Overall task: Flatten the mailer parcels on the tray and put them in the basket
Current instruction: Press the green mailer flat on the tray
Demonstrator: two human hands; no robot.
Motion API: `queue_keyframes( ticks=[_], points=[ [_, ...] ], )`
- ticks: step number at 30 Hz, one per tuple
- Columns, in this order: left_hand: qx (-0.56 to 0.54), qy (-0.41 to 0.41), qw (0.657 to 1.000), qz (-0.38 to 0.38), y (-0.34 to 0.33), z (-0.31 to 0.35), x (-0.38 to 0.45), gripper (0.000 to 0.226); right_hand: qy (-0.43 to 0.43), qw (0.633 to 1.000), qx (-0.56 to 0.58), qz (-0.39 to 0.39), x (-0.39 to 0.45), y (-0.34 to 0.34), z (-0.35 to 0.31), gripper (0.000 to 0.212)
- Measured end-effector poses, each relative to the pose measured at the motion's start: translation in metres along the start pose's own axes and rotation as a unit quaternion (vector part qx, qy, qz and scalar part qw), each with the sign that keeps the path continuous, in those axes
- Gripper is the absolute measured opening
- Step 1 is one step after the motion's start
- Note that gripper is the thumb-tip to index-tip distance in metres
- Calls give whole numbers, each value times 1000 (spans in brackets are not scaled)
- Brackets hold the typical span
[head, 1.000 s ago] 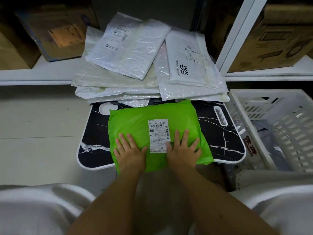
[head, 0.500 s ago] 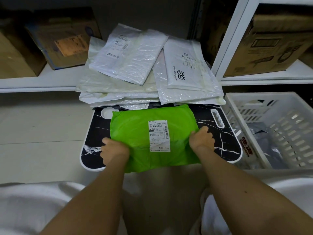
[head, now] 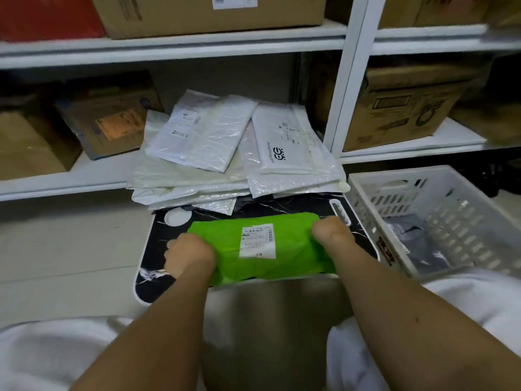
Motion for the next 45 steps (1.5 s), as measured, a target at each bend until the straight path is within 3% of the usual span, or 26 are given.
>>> queue_keyframes(
  ticks=[9, 18, 24, 32, 36, 41, 45],
  points=[
    [-15, -144, 990, 3, 32, 108, -66, 29, -29, 984, 57, 165, -11, 149, 26, 43],
    [-22, -326, 945, 8, -3, 245, -132, 30, -115, 936, 147, 300, 6, 244, 127, 44],
    [30, -436, 899, -4, -65, 314, -172, 28, -208, 908, 159, 326, 33, 246, 212, 38],
    [159, -500, 849, -71, -163, 365, -200, 29, -276, 914, 118, 274, 97, 208, 298, 33],
    [220, -527, 813, -111, -218, 372, -202, 29, -270, 934, 54, 226, 141, 180, 330, 31],
    [282, -526, 782, -178, -283, 368, -189, 31, -230, 947, 7, 225, 202, 162, 333, 29],
    [409, -560, 689, -213, -326, 362, -185, 41, -177, 953, -8, 244, 251, 148, 325, 32]
  ],
)
Point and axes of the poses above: each hand's wrist, its own x-axis towards the middle knuckle, its own y-axis out of the back of the hand, z = x × y, the point moved 3 cm from there along x, towards the middle knuckle, and after that the axes turned 3 degrees about -x, right-handed, at the moved point
